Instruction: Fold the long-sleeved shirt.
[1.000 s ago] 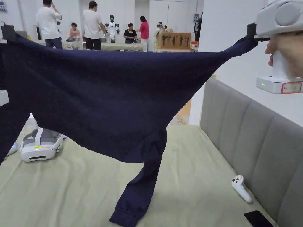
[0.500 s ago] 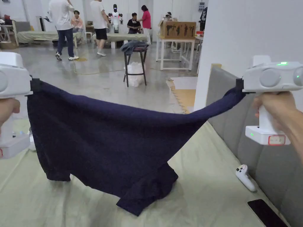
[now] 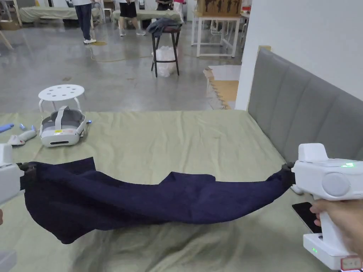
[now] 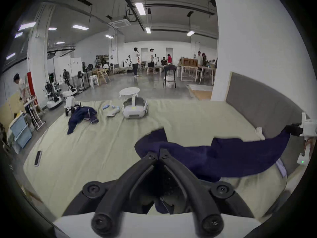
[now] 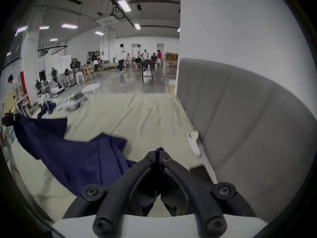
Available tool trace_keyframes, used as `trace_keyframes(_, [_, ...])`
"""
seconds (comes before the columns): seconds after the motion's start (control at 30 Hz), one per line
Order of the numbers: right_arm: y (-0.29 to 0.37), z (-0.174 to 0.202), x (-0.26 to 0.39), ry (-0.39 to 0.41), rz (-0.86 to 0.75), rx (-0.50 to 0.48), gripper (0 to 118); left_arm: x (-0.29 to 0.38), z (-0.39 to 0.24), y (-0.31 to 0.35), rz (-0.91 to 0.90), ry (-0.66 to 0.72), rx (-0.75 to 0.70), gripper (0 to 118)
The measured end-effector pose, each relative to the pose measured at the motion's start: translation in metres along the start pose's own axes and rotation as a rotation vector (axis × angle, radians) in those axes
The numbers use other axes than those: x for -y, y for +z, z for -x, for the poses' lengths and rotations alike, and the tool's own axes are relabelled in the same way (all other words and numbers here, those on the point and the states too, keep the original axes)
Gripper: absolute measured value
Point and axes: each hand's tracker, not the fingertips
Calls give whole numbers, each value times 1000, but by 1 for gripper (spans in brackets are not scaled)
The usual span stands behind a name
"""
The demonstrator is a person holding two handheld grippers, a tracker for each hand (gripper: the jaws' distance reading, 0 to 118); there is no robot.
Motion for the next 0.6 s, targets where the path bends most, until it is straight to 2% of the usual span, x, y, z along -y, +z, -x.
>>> trace_keyframes(0.1, [27, 2, 57, -18, 119, 2, 1, 56, -1, 28, 117, -30, 9, 4])
trace_keyframes(0.23, [2, 10, 127, 46, 405, -28, 2, 125, -4, 15, 385, -72, 39, 4])
trace_keyframes(0.27, [-7, 13, 139, 56, 462, -37, 2, 135, -5, 9, 414, -56, 43, 4])
trace_keyframes(0.37, [-8, 25, 152, 102, 507, 20, 2, 148, -10, 1, 416, -70, -24, 4])
trace_keyframes(0.4, [-8, 26, 153, 101, 511, 23, 2, 148, -9, 3, 404, -51, -34, 12])
trace_keyframes(0.43, [-3, 25, 148, 92, 501, 18, 17, 146, -8, 9, 381, -15, -33, 46])
trace_keyframes(0.47, [2, 24, 145, 79, 489, 8, 48, 143, -6, 11, 378, -4, -24, 84])
trace_keyframes(0.5, [5, 19, 140, 30, 442, -9, 89, 138, -5, 15, 360, -3, -22, 110])
trace_keyframes(0.53, [13, 16, 133, -10, 387, -11, 118, 128, -8, 29, 279, -23, -27, 105])
trace_keyframes(0.57, [21, 11, 122, -50, 310, -50, 115, 119, -6, 30, 265, -28, -4, 101])
trace_keyframes(0.6, [25, 7, 114, -38, 300, 8, 113, 110, -8, 33, 279, -34, -4, 100])
